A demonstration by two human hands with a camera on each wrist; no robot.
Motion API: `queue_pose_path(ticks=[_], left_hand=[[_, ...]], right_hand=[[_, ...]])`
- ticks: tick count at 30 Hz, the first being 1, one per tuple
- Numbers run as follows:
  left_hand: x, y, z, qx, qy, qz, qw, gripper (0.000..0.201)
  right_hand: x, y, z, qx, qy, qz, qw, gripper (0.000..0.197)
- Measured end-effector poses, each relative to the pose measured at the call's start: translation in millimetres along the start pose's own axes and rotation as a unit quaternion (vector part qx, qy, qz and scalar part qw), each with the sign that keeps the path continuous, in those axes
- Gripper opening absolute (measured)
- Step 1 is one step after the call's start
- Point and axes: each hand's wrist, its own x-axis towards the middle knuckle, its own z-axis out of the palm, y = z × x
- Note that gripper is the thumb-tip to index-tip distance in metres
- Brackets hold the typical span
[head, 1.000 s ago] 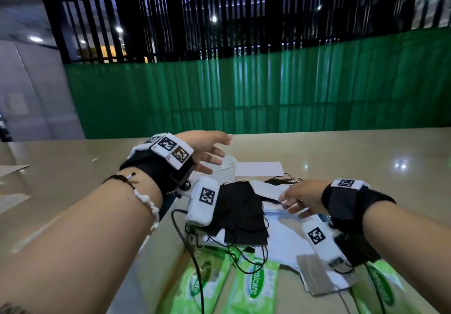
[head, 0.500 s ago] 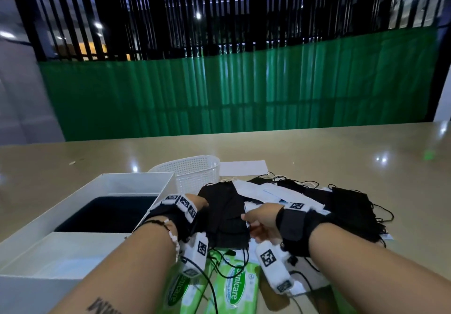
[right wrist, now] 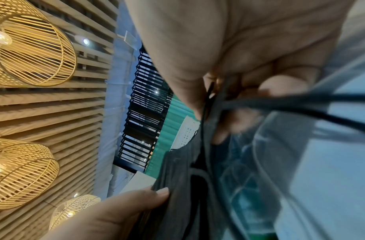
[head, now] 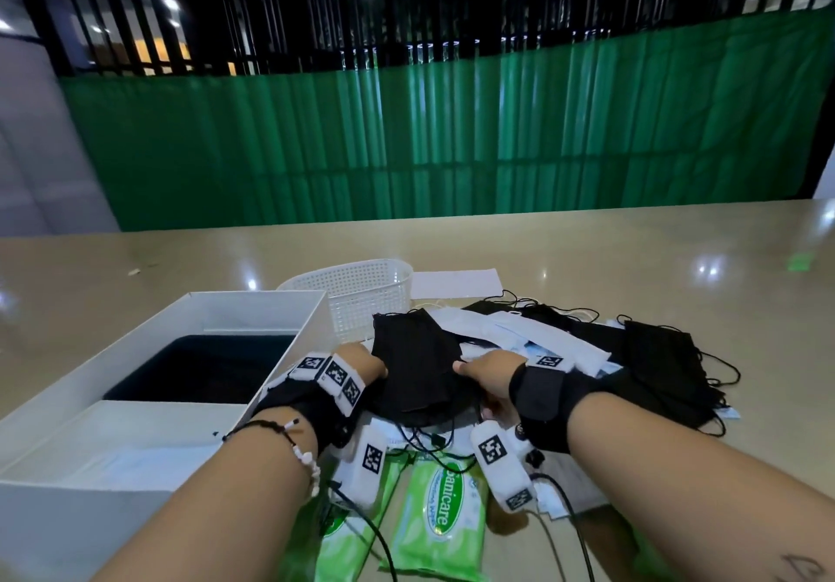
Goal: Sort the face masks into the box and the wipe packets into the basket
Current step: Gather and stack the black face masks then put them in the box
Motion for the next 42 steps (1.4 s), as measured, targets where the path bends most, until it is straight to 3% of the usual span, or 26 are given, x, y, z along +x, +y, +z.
queue_pose_path(ticks=[4,8,10,13,16,19,23,26,31,36,42], left_hand=[[-4,-6,1,-0.049,-0.021,0.026,0.998,0.035],[-14,-14,-2,-0.215,0.004,0.023,0.976,0.007],[-19,-16,-2,-0.320,0.018,0.034,0.947,0.016],[-3,-21,6,-0.410,0.019,0.048,0.911,0.053],[20,-29,29,-0.393,0.014,0.032,0.919,0.067],[11,-30,53,-0.365,-0.015,0.015,0.931,0.081],[-13,-23,55,-0.354,-0.014,0.002,0.935,0.056],[-15,-25,53,-0.334,-0.010,0.003,0.943,0.058],[-12,-33,58,-0.326,0.000,0.008,0.945,0.069],[-7,-35,61,-0.381,-0.002,-0.001,0.925,0.077],[-12,-38,63,-0.336,0.023,0.028,0.941,0.088]], right_hand=[[-1,3,-1,-0.025,-0.056,-0.082,0.995,0.017],[-16,-1,-9,-0.013,-0.090,-0.155,0.984,0.019],[-20,-1,-22,0.025,-0.075,-0.164,0.983,0.025],[-25,8,-46,0.103,-0.073,-0.142,0.982,0.020],[-29,30,-61,0.147,-0.081,-0.101,0.981,0.014],[-34,56,-67,0.107,-0.065,-0.048,0.991,0.015],[-32,81,-67,0.095,-0.060,-0.007,0.994,0.021],[-30,85,-64,0.132,-0.061,0.013,0.989,0.019],[-24,91,-52,0.186,-0.079,0.012,0.979,0.024],[-28,91,-49,0.216,-0.089,-0.006,0.972,0.022],[-31,89,-55,0.235,-0.076,-0.013,0.969,0.021]])
